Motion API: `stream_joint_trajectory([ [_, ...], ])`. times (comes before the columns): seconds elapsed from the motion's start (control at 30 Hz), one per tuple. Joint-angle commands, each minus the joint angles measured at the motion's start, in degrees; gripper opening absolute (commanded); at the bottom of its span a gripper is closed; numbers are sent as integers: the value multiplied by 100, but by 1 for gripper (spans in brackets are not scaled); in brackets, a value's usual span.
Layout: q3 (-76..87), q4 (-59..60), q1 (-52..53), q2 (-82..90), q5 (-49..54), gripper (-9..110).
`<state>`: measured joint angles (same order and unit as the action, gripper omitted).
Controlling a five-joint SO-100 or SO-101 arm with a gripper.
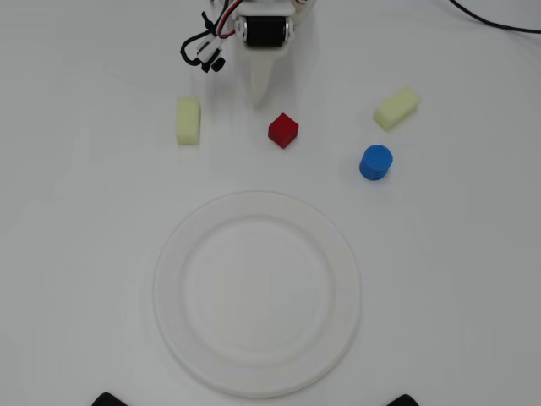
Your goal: Grasp a blue block and put it in the dish.
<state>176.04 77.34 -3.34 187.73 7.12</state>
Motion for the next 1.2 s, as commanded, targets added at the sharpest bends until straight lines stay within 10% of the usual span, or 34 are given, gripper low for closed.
stream_joint_trajectory([
  [0.0,483,387,-44,976,-44,0],
  [1.17,475,378,0,976,62,0],
])
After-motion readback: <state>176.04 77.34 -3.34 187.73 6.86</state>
